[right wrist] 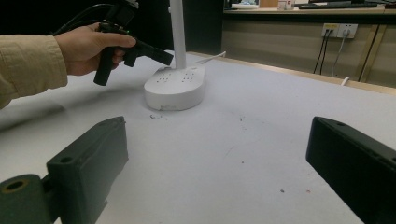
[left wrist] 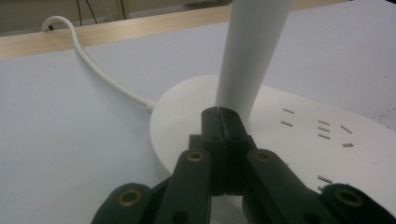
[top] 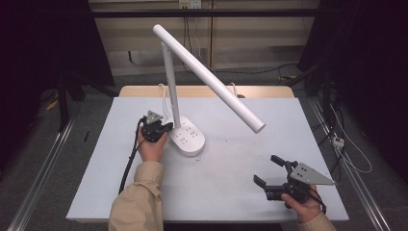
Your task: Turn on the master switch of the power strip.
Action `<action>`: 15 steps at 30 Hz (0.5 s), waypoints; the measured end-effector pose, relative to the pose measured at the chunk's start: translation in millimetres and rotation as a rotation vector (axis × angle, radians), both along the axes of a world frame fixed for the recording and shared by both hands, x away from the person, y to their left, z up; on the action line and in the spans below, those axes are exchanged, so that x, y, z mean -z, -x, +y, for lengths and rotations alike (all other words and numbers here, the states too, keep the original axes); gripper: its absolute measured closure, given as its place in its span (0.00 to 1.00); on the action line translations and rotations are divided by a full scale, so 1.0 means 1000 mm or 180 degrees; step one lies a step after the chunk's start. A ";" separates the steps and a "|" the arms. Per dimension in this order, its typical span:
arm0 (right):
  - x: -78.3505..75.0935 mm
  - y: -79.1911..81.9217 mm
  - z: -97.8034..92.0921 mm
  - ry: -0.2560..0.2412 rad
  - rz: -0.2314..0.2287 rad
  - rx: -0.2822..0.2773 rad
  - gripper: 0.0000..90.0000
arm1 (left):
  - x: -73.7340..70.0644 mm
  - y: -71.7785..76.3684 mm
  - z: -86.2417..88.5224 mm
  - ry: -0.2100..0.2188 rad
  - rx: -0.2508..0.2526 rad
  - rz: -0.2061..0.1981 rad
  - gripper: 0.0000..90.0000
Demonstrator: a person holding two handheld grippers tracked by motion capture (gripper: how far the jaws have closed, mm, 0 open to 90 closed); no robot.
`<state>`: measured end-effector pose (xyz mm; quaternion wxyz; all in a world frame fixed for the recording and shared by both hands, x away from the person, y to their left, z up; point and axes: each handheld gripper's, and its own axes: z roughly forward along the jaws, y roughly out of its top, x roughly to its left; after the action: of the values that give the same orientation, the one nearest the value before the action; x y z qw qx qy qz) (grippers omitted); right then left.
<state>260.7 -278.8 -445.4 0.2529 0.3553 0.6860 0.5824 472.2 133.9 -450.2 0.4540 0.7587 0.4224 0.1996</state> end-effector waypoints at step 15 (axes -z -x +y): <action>0.000 0.000 0.000 -0.0006 0.0002 -0.0001 0.06 | 0.003 0.000 0.001 0.0014 -0.0020 0.0009 1.00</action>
<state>260.6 -278.7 -445.3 0.2523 0.3556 0.6856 0.5830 472.7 134.7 -452.8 0.4544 0.7567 0.4259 0.1990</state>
